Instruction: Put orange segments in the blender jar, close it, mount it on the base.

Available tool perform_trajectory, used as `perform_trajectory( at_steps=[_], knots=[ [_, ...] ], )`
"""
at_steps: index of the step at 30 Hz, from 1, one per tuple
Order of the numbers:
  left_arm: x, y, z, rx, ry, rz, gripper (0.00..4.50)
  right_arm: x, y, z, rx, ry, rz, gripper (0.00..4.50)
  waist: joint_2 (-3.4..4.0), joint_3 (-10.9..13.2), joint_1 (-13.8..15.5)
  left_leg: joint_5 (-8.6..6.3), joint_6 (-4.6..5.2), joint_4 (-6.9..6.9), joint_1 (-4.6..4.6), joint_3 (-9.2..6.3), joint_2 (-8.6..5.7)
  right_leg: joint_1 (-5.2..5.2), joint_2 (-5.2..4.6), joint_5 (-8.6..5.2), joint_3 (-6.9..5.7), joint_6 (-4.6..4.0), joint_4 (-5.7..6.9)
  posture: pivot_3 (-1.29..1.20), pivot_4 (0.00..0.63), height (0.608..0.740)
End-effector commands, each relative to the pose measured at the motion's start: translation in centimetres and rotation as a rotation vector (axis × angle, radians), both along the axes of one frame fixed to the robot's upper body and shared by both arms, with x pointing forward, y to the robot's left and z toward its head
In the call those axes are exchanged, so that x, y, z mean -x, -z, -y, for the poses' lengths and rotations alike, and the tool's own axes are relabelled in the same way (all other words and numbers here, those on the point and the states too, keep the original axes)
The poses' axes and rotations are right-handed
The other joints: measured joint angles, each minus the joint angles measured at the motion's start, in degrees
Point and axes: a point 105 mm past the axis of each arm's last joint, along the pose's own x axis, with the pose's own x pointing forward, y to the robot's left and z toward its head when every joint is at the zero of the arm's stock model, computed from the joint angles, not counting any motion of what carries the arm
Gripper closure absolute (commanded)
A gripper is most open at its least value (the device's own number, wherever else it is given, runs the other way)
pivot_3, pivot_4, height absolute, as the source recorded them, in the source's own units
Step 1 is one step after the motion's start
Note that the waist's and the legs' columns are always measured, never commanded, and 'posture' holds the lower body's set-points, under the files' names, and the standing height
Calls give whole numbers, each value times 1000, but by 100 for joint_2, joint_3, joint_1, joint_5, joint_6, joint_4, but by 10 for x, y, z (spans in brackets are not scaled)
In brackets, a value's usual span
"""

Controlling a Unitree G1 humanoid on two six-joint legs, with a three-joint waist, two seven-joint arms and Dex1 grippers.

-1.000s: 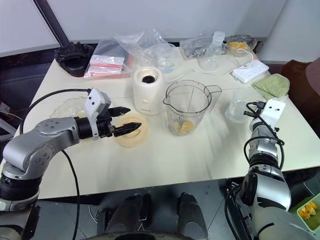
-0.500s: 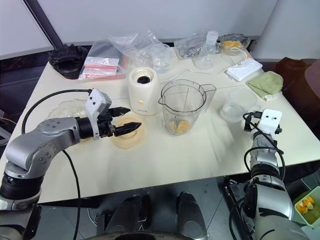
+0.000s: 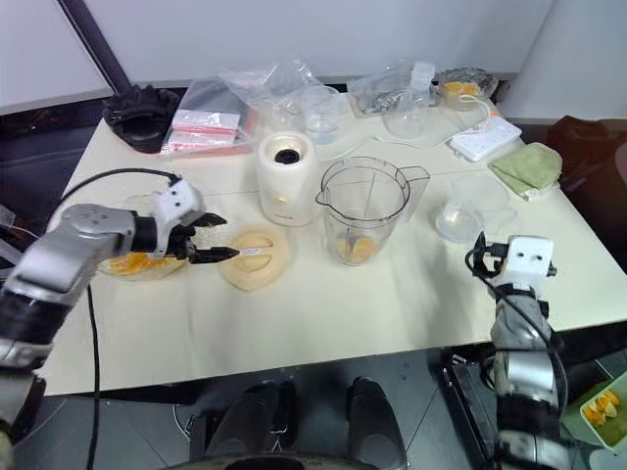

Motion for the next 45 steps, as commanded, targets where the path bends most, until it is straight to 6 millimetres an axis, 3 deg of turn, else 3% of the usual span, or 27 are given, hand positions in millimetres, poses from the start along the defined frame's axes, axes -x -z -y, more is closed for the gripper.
perform_trajectory(
  at_steps=[1, 5, 9, 12, 17, 23, 26, 32, 36, 39, 45],
  knots=[
    [-17, 1, -1, -69, 81, 31, 563, 18, -28, -16, 78, -54, 71, 40, -2, 0, 25, 0, 0, 0, -1, 2, -1, -1, -3, 0, 0, -1, -1, 0, 150, 740],
    [-41, 14, 10, -141, 155, 0, 563, 49, -57, -50, 32, -281, 88, 40, -6, -1, 122, -1, 3, 6, -19, 1, -4, -12, -8, 1, -3, 0, -5, 0, 150, 740],
    [-49, 20, 23, -115, 187, -53, 563, 72, -61, -82, 19, -555, -70, 40, -18, -1, 149, -12, 21, 21, -36, 8, -6, -16, -11, 1, -2, 1, -11, 0, 150, 740],
    [-50, 25, 30, -134, 221, -74, 563, 86, -70, -95, -9, -686, -155, 40, -33, 2, 179, -19, 32, 25, -42, 12, -7, -17, -11, -1, -8, 5, -14, 0, 150, 740],
    [-45, 35, 31, -200, 283, -92, 563, 93, -98, -106, -72, -797, -158, 40, -49, 4, 184, -19, 32, 29, -43, 12, -4, -13, -11, 0, -16, 6, -13, 0, 150, 740],
    [-43, 51, 38, -242, 295, -99, 563, 87, -125, -120, -42, -907, -158, 40, -59, 1, 180, -20, 32, 52, -40, 8, 1, -2, -19, 0, -16, 4, -19, 0, 150, 740],
    [-41, 59, 40, -260, 298, -111, 1348, 82, -131, -126, -33, -931, -159, 0, -66, 3, 181, -20, 32, 58, -41, 9, 2, 1, -22, 0, -16, 4, -21, 0, 150, 740],
    [-39, 62, 41, -267, 315, -119, 4271, 77, -127, -127, -20, -929, -187, 0, -72, -4, 183, -27, 41, 58, -42, 9, 0, 0, -23, 2, -16, 3, -20, 0, 150, 740],
    [-43, 57, 41, -255, 301, -88, 4239, 73, -123, -128, -12, -932, -197, 0, -72, -4, 180, -27, 41, 65, -42, 10, 0, 1, -24, 2, -16, 3, -18, 0, 150, 740],
    [-49, 41, 47, -208, 294, -44, 4239, 70, -122, -128, -13, -932, -196, 0, -74, -3, 179, -27, 41, 73, -45, 11, 2, 2, -24, 2, -16, 3, -18, 0, 150, 740],
    [-53, -25, 61, -76, 367, 36, 4239, 66, -116, -125, -9, -919, -203, 0, -81, 2, 190, -27, 42, 77, -65, 9, 1, -11, -25, 3, -17, 1, -19, 0, 150, 740]
  ],
)
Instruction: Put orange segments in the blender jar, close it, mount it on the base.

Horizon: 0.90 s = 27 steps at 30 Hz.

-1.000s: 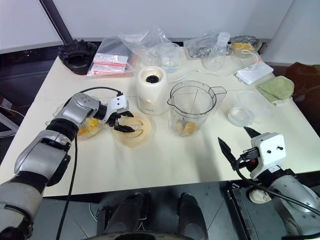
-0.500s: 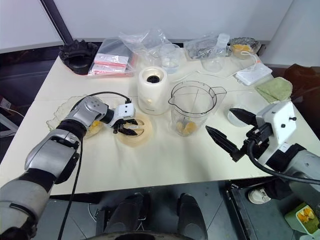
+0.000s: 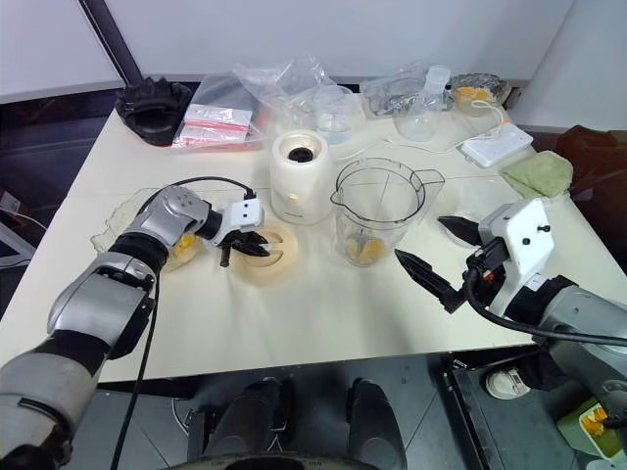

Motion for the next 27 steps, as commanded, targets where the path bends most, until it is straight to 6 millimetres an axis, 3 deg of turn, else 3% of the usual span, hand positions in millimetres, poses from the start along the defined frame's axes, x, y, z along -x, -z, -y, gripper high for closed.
perform_trajectory(
  at_steps=[1, 8, 11, 14, 18, 21, 27],
  knots=[
    [-9, -68, 9, 93, 47, 117, 4239, -1, -5, 2, -2, 4, 37, 0, 0, 0, 6, 0, 1, 2, -5, -3, -1, -1, 0, 0, -1, 0, 0, 0, 150, 740],
    [9, -177, -5, 23, 97, 243, 4239, -3, 1, 12, -7, 32, 26, 0, -2, 2, -18, -6, 11, 6, -30, 0, -4, -24, 3, 1, 1, 1, 0, 0, 150, 740],
    [12, -226, 4, 108, 87, 303, 4239, -4, 3, 14, -8, 37, 24, 0, -2, 2, 13, -6, 11, 15, -37, -3, -4, -26, 8, 1, -3, 2, 4, 0, 150, 740],
    [11, -262, 34, 205, 95, 355, 4239, -9, 4, 15, -13, 42, 31, 0, -4, 3, 29, -6, 12, 36, -60, -5, -7, -29, 12, 0, -13, 3, 0, 0, 150, 740],
    [11, -265, 81, 241, 156, 339, 4239, -16, 2, 20, -19, 75, 61, 0, -5, 3, 34, -7, 15, 42, -66, -3, -15, -26, 9, -2, -10, 6, -8, 0, 150, 740],
    [12, -249, 113, 218, 216, 313, 4239, -16, 0, 21, -13, 77, 69, 0, -7, 5, 6, -7, 15, 42, -67, -2, -15, -29, 9, 1, -10, 8, -4, 0, 150, 740],
    [13, -217, 157, 189, 248, 262, 4239, -6, -8, 15, 1, 58, 87, 0, -8, 10, -2, -7, 16, 28, -79, 5, -8, -66, 18, 22, 3, 52, 13, 0, 150, 740]
  ],
)
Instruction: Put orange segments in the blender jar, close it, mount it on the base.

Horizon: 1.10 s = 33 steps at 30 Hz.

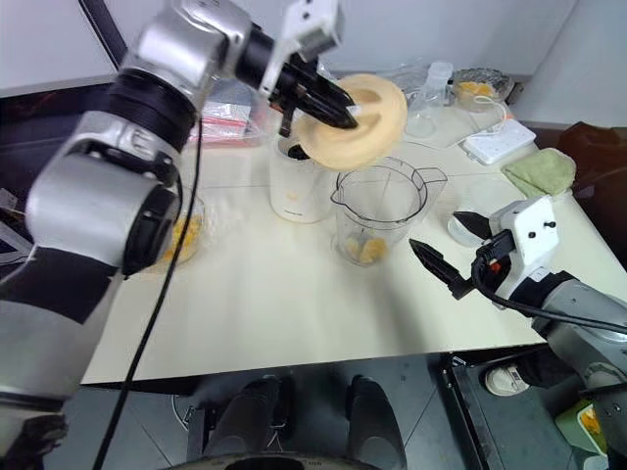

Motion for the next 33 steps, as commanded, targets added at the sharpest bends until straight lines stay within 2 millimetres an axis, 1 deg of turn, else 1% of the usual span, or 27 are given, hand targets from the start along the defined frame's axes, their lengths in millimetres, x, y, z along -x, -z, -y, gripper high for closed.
perform_trajectory(
  at_steps=[1, 5, 9, 10, 14, 20, 24, 28, 30, 33],
  knots=[
    [3, -2, 21, -14, 5, 51, 4239, 11, -17, -6, 26, -19, 66, 0, 0, 0, 21, 0, 0, 0, -1, -3, 2, -1, 5, 0, -2, 1, 0, 0, 150, 740],
    [3, 14, 36, -43, 2, 53, 4239, 15, -20, -7, 28, -4, 77, 0, -1, 1, 21, 0, 0, 5, -1, -2, 3, 5, 4, 0, -1, -1, -4, 0, 150, 740],
    [6, 29, 48, -73, 21, 49, 4239, 19, -17, -6, 23, 22, 70, 0, -1, 1, 21, 0, 0, 7, -1, -1, 0, 6, -4, 1, 6, -1, -9, 0, 150, 740],
    [6, 32, 50, -83, 22, 55, 4239, 20, -16, -6, 22, 26, 70, 0, -1, 1, 22, 0, 0, 7, -1, 0, -1, 7, -4, 1, 6, 0, -9, 0, 150, 740],
    [-1, 55, 52, -166, -24, 92, 4239, 22, -16, -7, 14, 41, 78, 0, -1, 0, 23, 0, 0, 7, 0, 1, -1, 7, -4, 1, 5, 0, -8, 0, 150, 740],
    [3, 71, 54, -224, -7, 65, 4239, 23, -12, -7, 5, 62, 72, 0, -1, -3, 21, 0, 0, 9, 13, 0, 0, 25, -3, 1, 2, -1, -10, 0, 150, 740],
    [2, 83, 50, -271, -30, 25, 4239, 20, -3, -5, 13, 83, 54, 0, -1, -5, 22, -1, -1, 10, 26, -3, 0, 44, -4, 1, 1, -1, -19, 0, 150, 740],
    [3, 85, 48, -266, -26, -6, 4239, 17, 4, -5, 3, 89, 46, 0, 1, -8, 20, -1, 0, 10, 31, -8, 0, 52, -5, 1, 1, -2, -27, 0, 150, 740],
    [-2, 84, 44, -279, -68, 7, 4239, 16, 5, -5, 1, 89, 49, 0, 2, -8, 20, -1, 0, 10, 31, -9, 0, 52, -5, 1, 1, -2, -27, 0, 150, 740],
    [-5, 81, 42, -270, -138, -30, 4239, 13, 6, -3, -2, 93, 55, 0, 2, -10, 18, -1, 0, 10, 32, -8, 0, 52, -5, 1, 1, -1, -27, 0, 150, 740]
  ],
)
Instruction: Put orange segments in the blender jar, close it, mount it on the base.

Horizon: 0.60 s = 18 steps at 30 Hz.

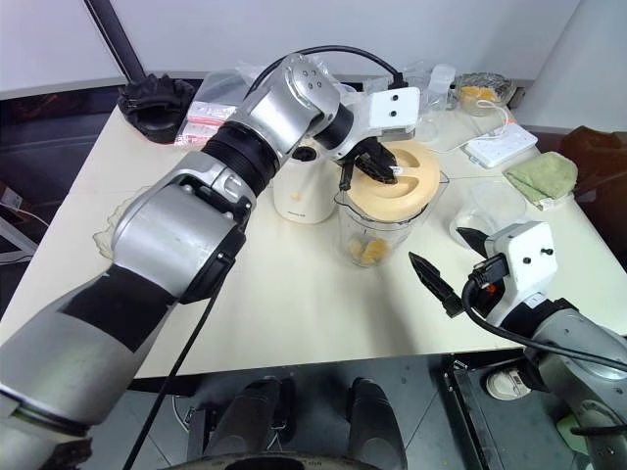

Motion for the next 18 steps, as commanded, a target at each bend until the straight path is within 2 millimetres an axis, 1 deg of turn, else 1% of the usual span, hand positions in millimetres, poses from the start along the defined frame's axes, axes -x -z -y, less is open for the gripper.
perform_trajectory(
  at_steps=[1, 9, 11, 13, 18],
  knots=[
    [-7, 18, -10, -60, -110, -61, 4239, -2, -6, 1, 5, -2, 46, 0, 0, -1, -7, 0, 0, 0, 1, 0, 0, 0, 0, 0, 0, 0, 0, 0, 150, 740],
    [-10, 23, -15, -68, -116, -55, 4239, -7, -3, 4, 8, -2, 48, 0, 2, -2, -13, -1, -1, -2, 38, 0, 9, 29, -1, -3, 0, 4, -5, 0, 150, 740],
    [-9, 18, -17, -53, -78, -38, 4239, -8, -2, 4, 10, -4, 46, 0, 4, -3, -17, -1, -2, -3, 40, 1, 11, 32, -1, -3, 0, 3, -11, 0, 150, 740],
    [-10, 10, -17, -24, -82, -38, 4239, -9, -2, 5, 11, -5, 45, 0, 4, -3, -21, -1, -2, -4, 42, 6, 14, 32, -1, -2, 0, 1, -15, 0, 150, 740],
    [-3, -4, -17, 9, -77, -100, 4239, -11, -1, 7, 14, -8, 42, 0, 4, -3, -12, -3, 1, -8, 40, 7, 13, 31, -1, 0, 0, -2, -19, 0, 150, 740]
  ],
)
